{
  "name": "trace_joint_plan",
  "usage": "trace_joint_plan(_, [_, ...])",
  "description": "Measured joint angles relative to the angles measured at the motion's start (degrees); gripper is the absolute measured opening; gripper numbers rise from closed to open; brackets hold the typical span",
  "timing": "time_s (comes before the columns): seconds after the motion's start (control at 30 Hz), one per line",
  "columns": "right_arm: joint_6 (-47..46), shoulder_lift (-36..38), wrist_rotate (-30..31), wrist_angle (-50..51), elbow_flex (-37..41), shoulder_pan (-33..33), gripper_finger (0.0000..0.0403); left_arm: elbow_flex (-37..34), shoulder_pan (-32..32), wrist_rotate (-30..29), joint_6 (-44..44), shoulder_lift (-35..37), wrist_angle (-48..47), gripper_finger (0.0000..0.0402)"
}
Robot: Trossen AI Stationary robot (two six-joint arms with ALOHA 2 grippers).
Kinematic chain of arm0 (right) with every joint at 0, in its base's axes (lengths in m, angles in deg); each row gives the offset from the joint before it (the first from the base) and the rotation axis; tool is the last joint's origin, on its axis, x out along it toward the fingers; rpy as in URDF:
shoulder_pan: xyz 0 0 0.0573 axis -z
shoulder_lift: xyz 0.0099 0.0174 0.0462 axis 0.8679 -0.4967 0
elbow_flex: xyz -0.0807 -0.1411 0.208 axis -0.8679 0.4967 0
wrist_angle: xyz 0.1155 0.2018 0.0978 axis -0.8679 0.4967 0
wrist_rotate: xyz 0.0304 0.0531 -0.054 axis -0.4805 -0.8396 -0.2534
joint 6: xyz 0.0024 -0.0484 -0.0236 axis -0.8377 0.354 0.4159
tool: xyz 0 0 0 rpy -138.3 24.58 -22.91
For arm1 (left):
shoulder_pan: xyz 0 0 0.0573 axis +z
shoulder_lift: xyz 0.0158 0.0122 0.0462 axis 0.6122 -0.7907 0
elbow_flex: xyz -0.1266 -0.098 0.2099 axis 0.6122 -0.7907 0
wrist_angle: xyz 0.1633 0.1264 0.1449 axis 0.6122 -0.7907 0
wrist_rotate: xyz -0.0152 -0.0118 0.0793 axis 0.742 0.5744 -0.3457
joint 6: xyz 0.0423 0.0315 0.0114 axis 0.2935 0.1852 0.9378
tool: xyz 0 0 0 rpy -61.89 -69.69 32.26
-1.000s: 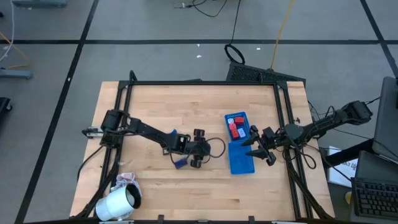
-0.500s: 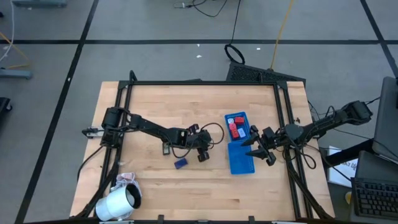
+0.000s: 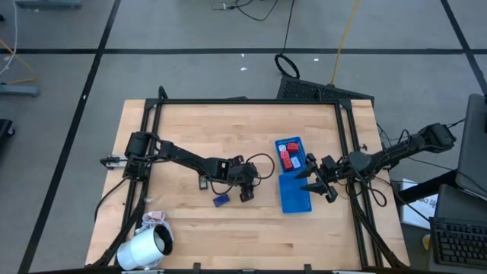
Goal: Pick & Place Office items
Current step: Put the violet charger adapter into the top blue bin
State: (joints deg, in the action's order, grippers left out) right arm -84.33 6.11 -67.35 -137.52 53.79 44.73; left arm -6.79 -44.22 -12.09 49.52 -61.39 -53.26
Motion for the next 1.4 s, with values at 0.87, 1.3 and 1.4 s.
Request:
trace_joint_plan(0.87, [0.43, 0.01, 0.01, 1.32, 0.02, 0.02, 0.0199, 0.00, -1.32, -3.67, 3.77, 0.09, -5.16, 0.0249])
trace_joint_plan(1.3, [0.42, 0.02, 0.02, 1.30, 0.02, 0.02, 0.0199, -0.02, -1.25, -3.54, 3.41, 0.09, -4.49, 0.0171])
trace_joint_plan(1.4, [0.42, 0.01, 0.02, 1.30, 0.02, 0.02, 0.0199, -0.04, -1.42, -3.35, 1.97, 0.32, -3.06, 0.0141])
